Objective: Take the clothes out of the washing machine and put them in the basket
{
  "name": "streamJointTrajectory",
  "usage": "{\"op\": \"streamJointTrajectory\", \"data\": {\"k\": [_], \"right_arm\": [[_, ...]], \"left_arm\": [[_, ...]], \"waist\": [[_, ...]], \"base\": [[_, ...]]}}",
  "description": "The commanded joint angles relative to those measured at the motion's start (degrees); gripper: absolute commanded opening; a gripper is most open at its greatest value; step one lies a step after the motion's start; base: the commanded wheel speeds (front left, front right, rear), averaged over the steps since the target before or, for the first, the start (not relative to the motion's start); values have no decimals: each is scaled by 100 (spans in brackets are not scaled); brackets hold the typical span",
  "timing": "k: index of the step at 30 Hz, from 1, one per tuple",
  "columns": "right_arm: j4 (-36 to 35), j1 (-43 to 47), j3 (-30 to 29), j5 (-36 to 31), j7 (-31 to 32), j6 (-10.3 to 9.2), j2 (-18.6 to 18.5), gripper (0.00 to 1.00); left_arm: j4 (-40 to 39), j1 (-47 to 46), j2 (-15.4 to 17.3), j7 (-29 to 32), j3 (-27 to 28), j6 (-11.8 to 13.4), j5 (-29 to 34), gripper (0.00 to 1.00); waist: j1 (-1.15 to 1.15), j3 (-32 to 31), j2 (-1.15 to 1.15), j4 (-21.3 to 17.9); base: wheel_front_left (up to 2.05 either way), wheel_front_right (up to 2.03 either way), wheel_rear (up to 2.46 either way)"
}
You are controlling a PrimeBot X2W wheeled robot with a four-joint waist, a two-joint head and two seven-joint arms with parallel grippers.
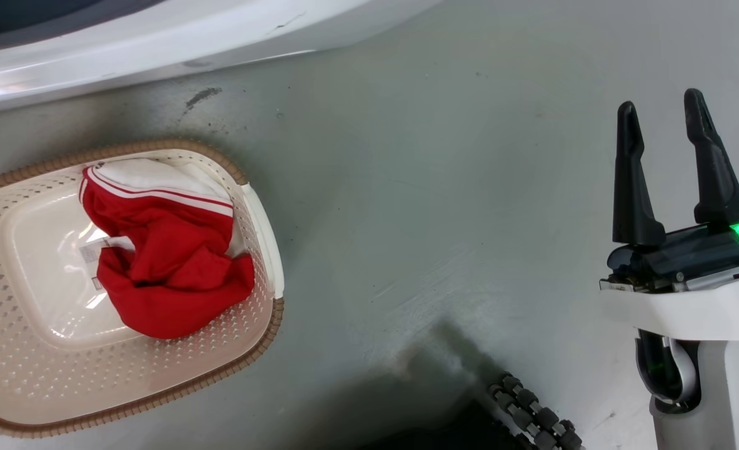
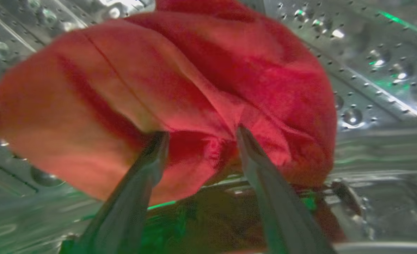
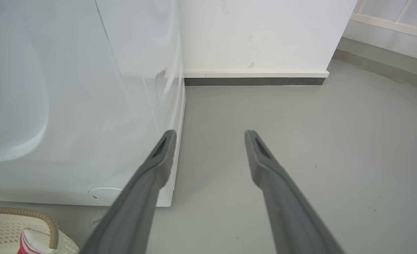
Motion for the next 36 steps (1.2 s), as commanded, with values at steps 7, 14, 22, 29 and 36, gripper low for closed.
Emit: {"op": "streamJointTrajectory", "data": {"k": [7,14,22,29,36], "right_arm": [[-82,-120,16,97,-14,-4,4,100],[-104,-100,-9,141,-14,-4,5,100],[-113,-120,-5,144,-14,-4,5,100],[-86,-133,-4,97,-14,-4,5,100],[-14,-113,-28,30,-14,-4,4,100]], "left_arm": [[109,-179,116,99,-77,122,30,100],[182,-21,105,22,-164,247,49,100],[159,-62,236,-168,-277,229,97,0],[120,-89,244,-429,-341,204,83,0],[47,110,189,-996,-461,118,73,0]], "waist": [[-1,205,0,-142],[-1,293,0,-181],[-1,305,0,-179],[-1,257,0,-133],[-1,-10,0,-40]], "base": [[0,0,0],[0,0,0],[0,0,0],[0,0,0],[0,0,0]]}}
